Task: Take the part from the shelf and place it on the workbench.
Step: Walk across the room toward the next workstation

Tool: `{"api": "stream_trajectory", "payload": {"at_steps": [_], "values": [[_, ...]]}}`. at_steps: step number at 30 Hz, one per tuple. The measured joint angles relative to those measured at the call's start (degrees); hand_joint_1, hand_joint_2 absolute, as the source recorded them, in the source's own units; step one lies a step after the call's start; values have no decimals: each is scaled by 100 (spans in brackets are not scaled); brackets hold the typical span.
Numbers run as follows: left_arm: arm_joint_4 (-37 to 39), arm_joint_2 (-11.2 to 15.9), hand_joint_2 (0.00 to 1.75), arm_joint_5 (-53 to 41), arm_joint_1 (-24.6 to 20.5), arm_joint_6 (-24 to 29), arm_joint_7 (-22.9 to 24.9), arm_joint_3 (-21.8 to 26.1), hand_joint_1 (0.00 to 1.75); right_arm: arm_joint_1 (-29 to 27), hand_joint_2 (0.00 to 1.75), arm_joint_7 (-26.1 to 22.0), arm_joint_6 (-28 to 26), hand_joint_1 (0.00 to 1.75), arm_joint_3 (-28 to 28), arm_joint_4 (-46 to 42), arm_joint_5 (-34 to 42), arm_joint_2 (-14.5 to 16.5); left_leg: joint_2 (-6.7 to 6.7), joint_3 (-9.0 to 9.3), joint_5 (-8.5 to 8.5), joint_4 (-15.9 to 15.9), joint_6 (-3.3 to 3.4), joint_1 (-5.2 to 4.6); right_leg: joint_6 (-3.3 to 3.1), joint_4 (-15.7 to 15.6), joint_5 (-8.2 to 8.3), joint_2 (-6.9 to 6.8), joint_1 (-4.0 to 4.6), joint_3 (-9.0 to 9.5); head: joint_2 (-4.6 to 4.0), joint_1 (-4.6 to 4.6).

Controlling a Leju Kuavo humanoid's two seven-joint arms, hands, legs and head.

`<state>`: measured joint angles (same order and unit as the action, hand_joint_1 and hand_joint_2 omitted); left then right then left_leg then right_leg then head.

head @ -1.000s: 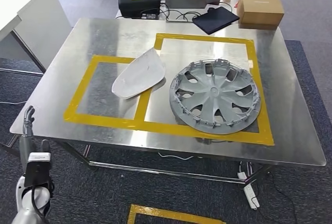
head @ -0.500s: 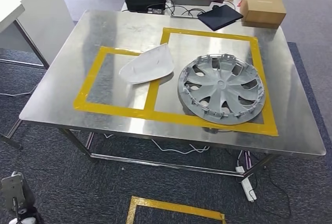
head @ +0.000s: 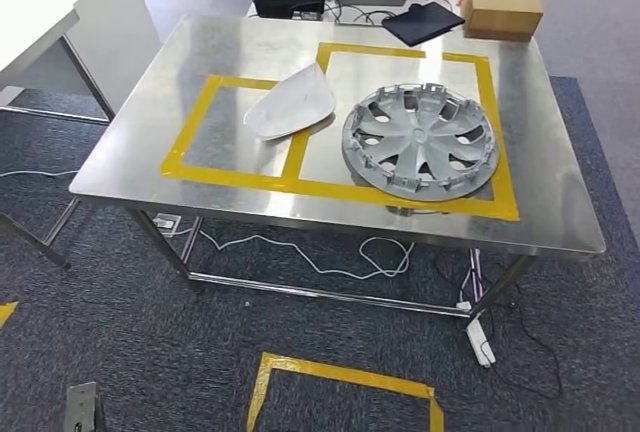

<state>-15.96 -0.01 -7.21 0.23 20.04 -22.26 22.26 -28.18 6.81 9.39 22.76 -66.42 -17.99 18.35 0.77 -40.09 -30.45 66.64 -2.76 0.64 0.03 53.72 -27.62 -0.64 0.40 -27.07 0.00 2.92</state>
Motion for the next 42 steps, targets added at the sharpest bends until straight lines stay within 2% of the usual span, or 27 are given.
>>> {"api": "stream_trajectory", "payload": {"at_steps": [1, 3, 4, 5, 6, 8, 9, 11, 13, 15, 16, 17, 18, 21, 23, 25, 26, 28, 30, 31, 32, 33, 35, 37, 38, 40, 42], "values": [[34, 0, 0, -16, -11, -23, 13, -1, 0, 0, 0, 8, -2, 0, -15, -1, 1, -1, -2, -9, -91, 337, -30, 16, 6, 20, 71, -60, -2, -90, 0, 13], [85, -3, 0, -71, -20, -122, 58, -2, 0, 11, 0, 7, 16, 0, -36, 1, -35, -1, -27, 173, 166, 561, -89, 59, 40, 98, 183, -176, -18, -301, 0, 23], [98, -7, 0, -110, -21, -206, 81, -6, 0, 19, 0, -20, 47, 0, -38, 4, -82, -1, -81, 397, 342, 387, -125, 85, 71, 157, 224, -229, -31, -412, 1, 29], [104, -25, 0, -147, -29, -306, 100, -17, 0, 34, 0, -65, 91, 0, -29, 8, -147, -2, -201, 715, 407, 48, -168, 111, 106, 220, 253, -277, -31, -515, 1, 41], [106, -32, 0, -188, -49, -439, 117, -30, 0, 56, 0, -134, 154, 0, -8, 23, -236, -4, -320, 1052, 337, -397, -179, 113, 144, 286, 276, -329, -29, -597, 1, 60], [126, -63, 0, -262, -98, -754, 178, -72, 0, 139, 0, -270, 292, 0, 72, 75, -430, -8, -464, 1444, 77, -1036, -82, 95, 219, 378, 335, -445, -17, -680, 1, 80], [147, -65, 0, -299, -106, -930, 239, -93, 0, 187, 0, -341, 378, 0, 126, 114, -540, -9, -433, 1469, 15, -1163, 8, 69, 254, 396, 369, -511, -29, -694, 1, 76], [204, -91, 0, -398, -62, -1264, 419, -144, 0, 286, 0, -472, 553, 0, 265, 209, -747, -11, -353, 1387, 66, -1155, 157, 52, 329, 457, 324, -449, -73, -737, 0, 58], [256, -121, 0, -597, -28, -1554, 649, -230, 0, 380, 0, -654, 699, 0, 411, 338, -963, -17, -266, 1293, 163, -1153, 266, 34, 379, 902, -36, -170, -95, -915, 0, 34], [292, -146, 0, -829, -35, -1755, 831, -382, 0, 484, 0, -823, 766, 0, 536, 494, -1135, -25, -140, 1161, 269, -1150, 327, -9, 366, 1693, -500, 15, -86, -1190, 0, -5], [310, -156, 0, -906, -34, -1814, 888, -464, 0, 537, 0, -872, 783, 0, 589, 570, -1186, -28, -69, 1098, 321, -1148, 342, -35, 341, 1970, -623, 40, -76, -1259, 0, -18], [329, -167, 0, -946, -28, -1845, 921, -531, 0, 584, 0, -899, 792, 0, 632, 630, -1214, -31, 5, 1044, 369, -1145, 350, -57, 307, 2041, -643, 53, -61, -1226, 0, -24], [347, -177, 0, -962, -20, -1860, 941, -580, 0, 623, 0, -914, 799, 0, 664, 677, -1230, -32, 79, 1003, 412, -1144, 352, -75, 266, 1866, -556, 71, -40, -1068, 0, -24], [377, -215, 0, -976, -23, -1876, 956, -688, 0, 707, 0, -934, 803, 0, 731, 776, -1244, -39, 299, 913, 518, -1133, 328, -103, 115, 622, -164, 356, 10, -290, 0, -25], [385, -230, 0, -982, -33, -1882, 957, -735, 0, 741, 0, -947, 803, 0, 763, 824, -1249, -46, 415, 849, 578, -1123, 273, -90, 75, 241, -124, 480, 28, -109, 0, -22], [400, -219, 0, -1022, -20, -1887, 974, -757, 0, 763, 0, -965, 802, 0, 791, 862, -1266, -47, 509, 795, 623, -1118, 206, -68, 60, 200, -72, 376, 27, -111, 0, -23], [411, -212, 0, -1089, -7, -1909, 1009, -784, 0, 778, 0, -992, 803, 0, 805, 883, -1298, -51, 475, 754, 586, -1069, 177, -70, 36, 174, -34, 313, 15, -104, 0, -17], [429, -202, 0, -1316, -3, -1998, 1120, -905, 0, 824, 0, -1090, 813, 0, 822, 954, -1410, -67, 262, 550, 296, -675, 123, -70, -2, 121, 49, 166, -20, -109, 0, 26], [440, -207, 0, -1518, -12, -2070, 1212, -1074, 0, 882, 0, -1206, 819, 0, 827, 1089, -1530, -94, 54, 211, -120, 63, 52, -43, -10, 123, 89, 0, -20, -164, 0, 72], [444, -209, 0, -1571, -12, -2075, 1239, -1142, 0, 911, 0, -1248, 812, 0, 830, 1160, -1573, -106, 12, 98, -228, 349, 19, -19, -2, 131, 101, -85, -22, -195, 0, 77], [449, -208, 0, -1599, -4, -2073, 1257, -1197, 0, 937, 0, -1274, 800, 0, 832, 1215, -1602, -115, -10, 79, -228, 456, -12, 5, 9, 144, 110, -168, -27, -224, 0, 78], [453, -203, 0, -1610, 5, -2069, 1274, -1238, 0, 960, 0, -1284, 790, 0, 832, 1250, -1621, -118, -37, 178, -124, 334, -39, 29, 23, 161, 115, -242, -37, -248, 0, 79], [457, -197, 0, -1623, 13, -2075, 1304, -1299, 0, 985, 0, -1266, 788, 0, 819, 1276, -1652, -113, -217, 634, 201, -392, -97, 65, 78, 215, 109, -379, -58, -284, 0, 82], [458, -204, 0, -1641, -5, -2080, 1328, -1349, 0, 978, 0, -1198, 829, 0, 798, 1272, -1662, -109, -380, 963, 374, -970, -58, 65, 163, 292, 74, -492, -48, -340, 0, 85], [458, -214, 0, -1651, -5, -2048, 1334, -1374, 0, 969, 0, -1144, 857, 0, 792, 1261, -1657, -109, -403, 998, 379, -1059, -2, 52, 203, 311, 65, -540, -40, -350, 0, 69], [459, -245, 0, -1674, 23, -1876, 1350, -1416, 0, 943, 0, -1024, 921, 0, 781, 1204, -1639, -108, -284, 958, 398, -1060, 141, 25, 274, 313, 62, -597, -64, -322, 0, 24], [460, -292, 0, -1705, 45, -1657, 1377, -1446, 0, 890, 0, -913, 993, 0, 760, 1098, -1622, -103, -190, 922, 446, -1064, 241, 24, 344, 478, -94, -381, -96, -374, 0, 8]]}}
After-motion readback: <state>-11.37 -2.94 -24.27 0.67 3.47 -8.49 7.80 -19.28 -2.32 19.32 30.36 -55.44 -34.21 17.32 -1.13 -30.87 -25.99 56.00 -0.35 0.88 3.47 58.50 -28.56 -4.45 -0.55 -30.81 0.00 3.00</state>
